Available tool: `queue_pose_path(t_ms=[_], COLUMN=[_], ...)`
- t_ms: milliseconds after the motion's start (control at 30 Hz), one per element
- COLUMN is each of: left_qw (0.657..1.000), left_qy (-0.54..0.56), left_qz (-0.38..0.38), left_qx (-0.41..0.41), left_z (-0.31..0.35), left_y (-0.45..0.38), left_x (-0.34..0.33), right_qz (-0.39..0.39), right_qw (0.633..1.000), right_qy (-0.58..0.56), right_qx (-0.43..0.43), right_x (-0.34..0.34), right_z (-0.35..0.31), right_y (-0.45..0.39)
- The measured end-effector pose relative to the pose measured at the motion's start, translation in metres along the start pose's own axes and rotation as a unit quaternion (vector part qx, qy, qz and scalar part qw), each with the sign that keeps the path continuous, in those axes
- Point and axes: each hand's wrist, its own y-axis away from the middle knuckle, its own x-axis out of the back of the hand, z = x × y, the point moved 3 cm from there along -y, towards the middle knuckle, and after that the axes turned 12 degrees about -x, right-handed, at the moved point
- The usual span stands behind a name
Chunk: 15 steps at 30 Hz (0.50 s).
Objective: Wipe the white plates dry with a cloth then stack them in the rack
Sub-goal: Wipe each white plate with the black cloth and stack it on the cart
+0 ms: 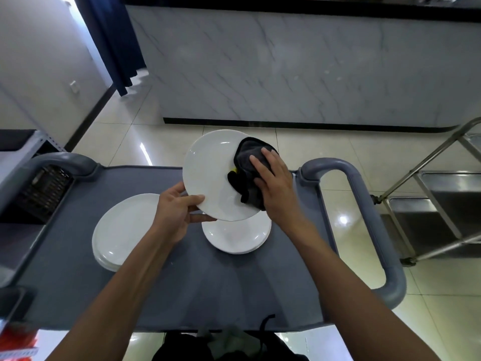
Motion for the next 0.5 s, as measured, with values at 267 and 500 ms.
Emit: queue_pose_path(t_ms=[267, 500], left_qw=[0.998, 0.997], left_qy=[-0.046, -0.034], left_qz=[-0.044, -0.063], left_qx=[-0.007, 0.009], left_z=[0.007, 0.002], left_y=[0.007, 0.017], left_x=[-0.005, -0.006], right_qz=[-0.005, -0.051], right_qw=[0.999, 0.995], right_qy=[0.017, 0.011], right_qx=[0.033, 0.087], right_x=[-0.006, -0.012], right_z=[-0.035, -0.068], right_y=[-0.022, -0.023])
